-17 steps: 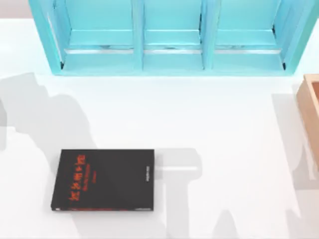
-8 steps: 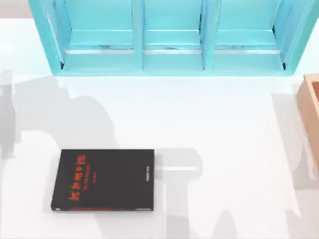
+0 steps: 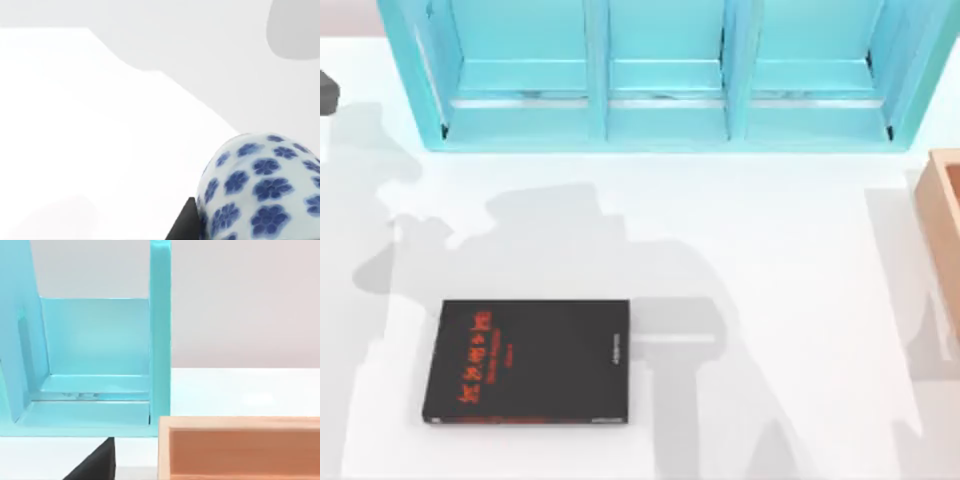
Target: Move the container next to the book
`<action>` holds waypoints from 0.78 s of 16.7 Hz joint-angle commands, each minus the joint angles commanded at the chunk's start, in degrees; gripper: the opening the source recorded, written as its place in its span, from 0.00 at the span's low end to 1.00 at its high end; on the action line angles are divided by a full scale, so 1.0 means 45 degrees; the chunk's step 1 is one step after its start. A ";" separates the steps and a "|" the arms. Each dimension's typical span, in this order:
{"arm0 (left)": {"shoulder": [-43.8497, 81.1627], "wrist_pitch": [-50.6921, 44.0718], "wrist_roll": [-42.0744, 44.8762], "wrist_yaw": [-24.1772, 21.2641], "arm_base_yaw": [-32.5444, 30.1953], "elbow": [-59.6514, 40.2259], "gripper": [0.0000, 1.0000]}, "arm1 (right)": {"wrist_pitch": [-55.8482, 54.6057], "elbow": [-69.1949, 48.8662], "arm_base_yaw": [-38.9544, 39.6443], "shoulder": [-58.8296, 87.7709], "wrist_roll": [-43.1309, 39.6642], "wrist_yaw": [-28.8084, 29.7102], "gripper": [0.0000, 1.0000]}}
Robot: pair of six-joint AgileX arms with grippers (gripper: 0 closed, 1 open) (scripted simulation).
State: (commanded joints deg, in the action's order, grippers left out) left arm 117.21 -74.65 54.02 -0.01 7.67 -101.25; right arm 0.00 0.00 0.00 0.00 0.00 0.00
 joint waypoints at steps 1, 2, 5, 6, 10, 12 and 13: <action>-0.0580 0.0179 -0.1476 0.0012 -0.0317 0.0625 0.00 | 0.0000 0.0000 0.0000 0.0000 0.0000 0.0000 1.00; -0.1155 0.0353 -0.2961 0.0022 -0.0632 0.1256 0.00 | 0.0000 0.0000 0.0000 0.0000 0.0000 0.0000 1.00; -0.2770 0.0809 -0.7135 0.0030 -0.1538 0.3135 0.00 | 0.0000 0.0000 0.0000 0.0000 0.0000 0.0000 1.00; -0.3252 0.0934 -0.8327 0.0024 -0.1814 0.3736 0.00 | 0.0000 0.0000 0.0000 0.0000 0.0000 0.0000 1.00; -0.4788 0.1293 -1.1803 -0.0035 -0.2717 0.5786 0.00 | 0.0000 0.0000 0.0000 0.0000 0.0000 0.0000 1.00; -0.5217 0.1374 -1.2737 -0.0063 -0.2977 0.6411 0.00 | 0.0000 0.0000 0.0000 0.0000 0.0000 0.0000 1.00; -0.5341 0.1395 -1.3001 -0.0073 -0.3055 0.6598 0.00 | 0.0000 0.0000 0.0000 0.0000 0.0000 0.0000 1.00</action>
State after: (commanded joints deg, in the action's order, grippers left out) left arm 93.17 -68.38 -4.49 -0.34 -6.08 -71.56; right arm 0.00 0.00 0.00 0.00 0.00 0.00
